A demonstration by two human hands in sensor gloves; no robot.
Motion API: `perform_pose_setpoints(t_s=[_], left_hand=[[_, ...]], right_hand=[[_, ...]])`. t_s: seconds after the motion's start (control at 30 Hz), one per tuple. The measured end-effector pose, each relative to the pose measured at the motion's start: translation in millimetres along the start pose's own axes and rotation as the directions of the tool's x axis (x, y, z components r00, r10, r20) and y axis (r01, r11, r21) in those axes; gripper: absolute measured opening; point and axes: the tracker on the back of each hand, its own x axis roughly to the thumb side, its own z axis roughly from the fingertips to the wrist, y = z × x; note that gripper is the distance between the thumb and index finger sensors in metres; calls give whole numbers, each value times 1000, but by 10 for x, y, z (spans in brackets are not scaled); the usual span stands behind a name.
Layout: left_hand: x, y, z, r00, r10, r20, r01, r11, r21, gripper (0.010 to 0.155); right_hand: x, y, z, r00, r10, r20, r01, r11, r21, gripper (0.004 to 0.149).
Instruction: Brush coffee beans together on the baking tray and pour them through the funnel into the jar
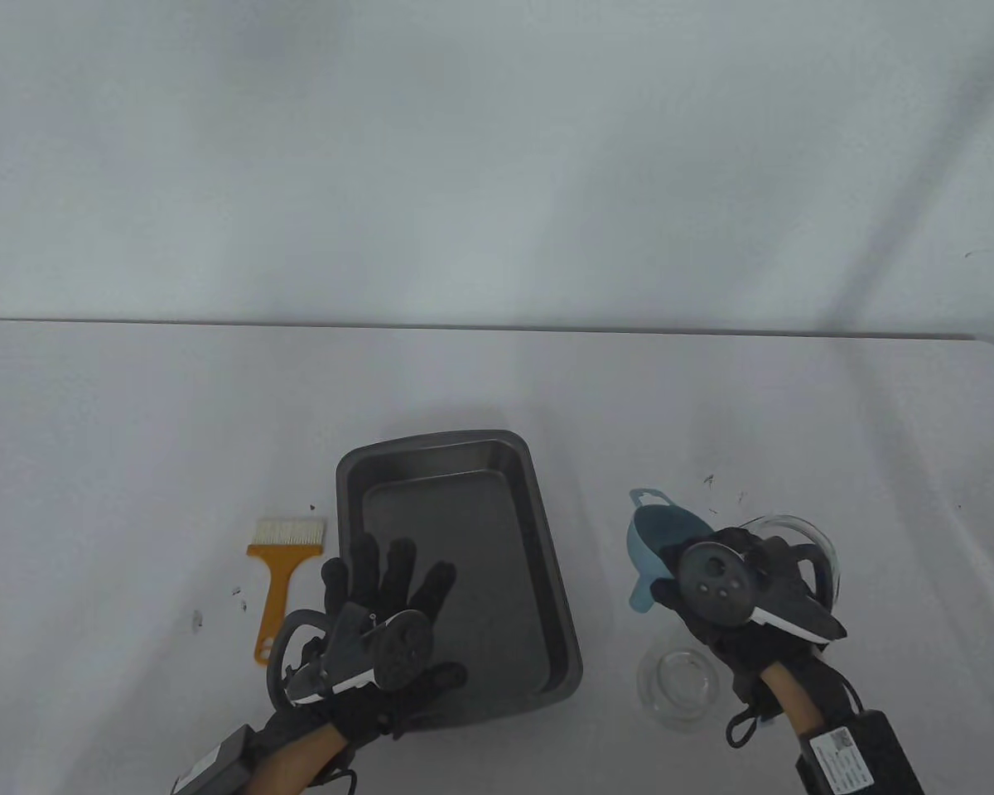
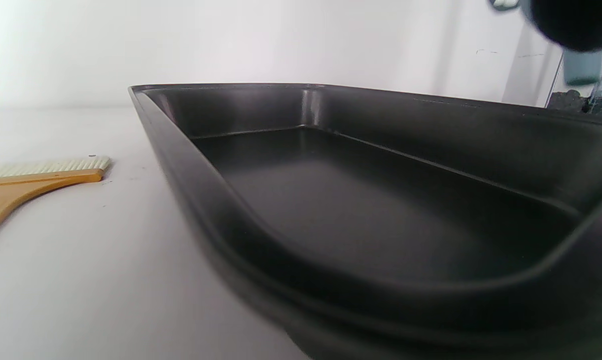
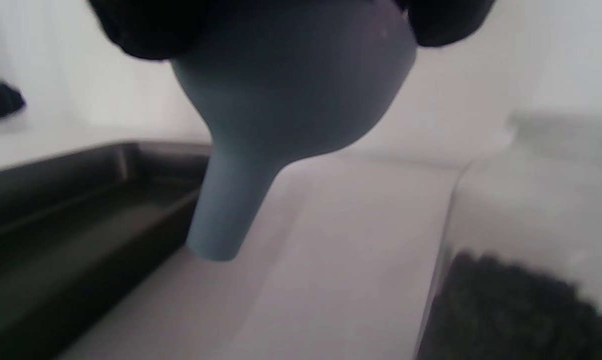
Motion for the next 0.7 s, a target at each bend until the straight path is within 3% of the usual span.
perform_pose_setpoints(t_s=[0.13,0.37,0.5,0.7], left_hand=[[-14,3,3,1000,3,-3,-3,1000,0,99],[-21,0,12,1000,6,2,-6,1000,-8,98],[-26,1,16,1000,6,-3,-6,1000,-10,98],[-39,3,16,1000,16,-5,-16,1000,-15,98]], right_hand=[[49,260,-219,999,36,-12,-35,994,108,39],[29,534,-476,997,-51,-54,60,981,182,39],[47,568,-499,994,-96,-54,103,982,156,41],[65,612,-460,998,-36,-57,44,987,155,56]])
